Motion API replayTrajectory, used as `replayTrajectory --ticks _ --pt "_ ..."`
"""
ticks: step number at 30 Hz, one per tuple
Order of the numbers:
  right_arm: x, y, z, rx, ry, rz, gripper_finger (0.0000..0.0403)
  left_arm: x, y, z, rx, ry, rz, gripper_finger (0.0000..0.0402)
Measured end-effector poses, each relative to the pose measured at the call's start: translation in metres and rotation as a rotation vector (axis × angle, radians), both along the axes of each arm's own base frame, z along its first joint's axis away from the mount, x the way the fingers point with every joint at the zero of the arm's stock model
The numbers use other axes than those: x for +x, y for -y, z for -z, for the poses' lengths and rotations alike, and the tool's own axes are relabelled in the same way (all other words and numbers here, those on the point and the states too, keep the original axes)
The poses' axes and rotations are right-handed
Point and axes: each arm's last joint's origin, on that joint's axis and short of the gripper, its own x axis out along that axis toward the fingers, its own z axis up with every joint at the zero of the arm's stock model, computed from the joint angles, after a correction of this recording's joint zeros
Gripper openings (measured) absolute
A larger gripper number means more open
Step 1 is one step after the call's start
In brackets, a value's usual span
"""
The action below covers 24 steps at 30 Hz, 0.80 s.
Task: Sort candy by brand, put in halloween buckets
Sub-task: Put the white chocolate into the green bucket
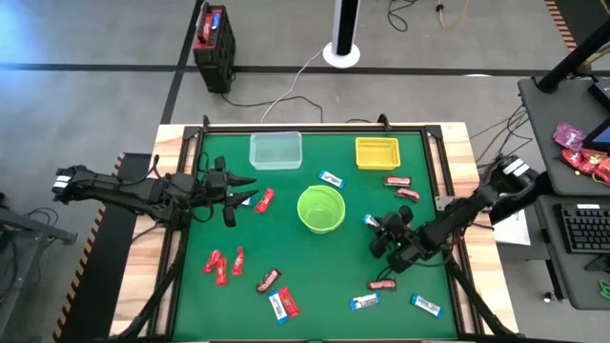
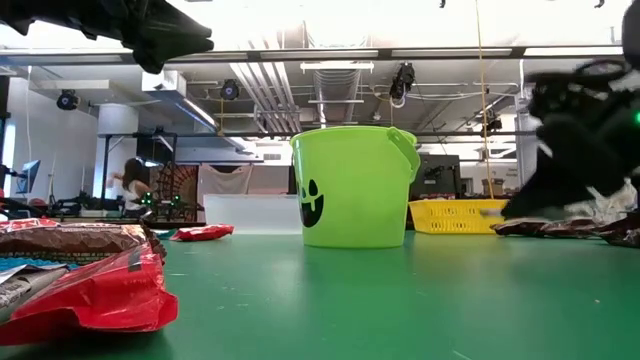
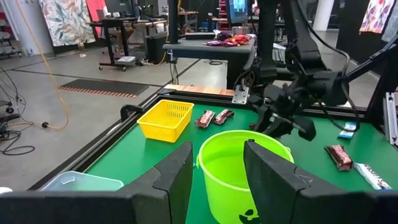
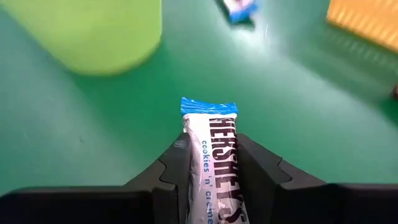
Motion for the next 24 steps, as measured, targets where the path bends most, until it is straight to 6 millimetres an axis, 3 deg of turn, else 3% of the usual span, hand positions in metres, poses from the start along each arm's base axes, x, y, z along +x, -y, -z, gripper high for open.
replayTrajectory --ticks 8,16,20,24 --pt "-0.001 0.011 -0.053 -0.037 0.231 0.003 0.0095 0.002 0.0 -0.002 -0.002 0.021 0.0 0.0128" --pt "0.014 0.024 -0.11 -0.052 0.48 -0.172 0.0095 0.009 0.001 0.003 -0.005 -0.007 -0.001 0.0128" --pt "0.026 0.034 -0.121 -0.053 0.556 -0.262 0.0095 0.013 0.002 0.006 -0.035 -0.017 -0.005 0.0128" --pt "0.04 0.044 -0.12 -0.069 0.522 -0.29 0.0095 0.014 0.002 0.007 -0.078 -0.011 -0.01 0.0128"
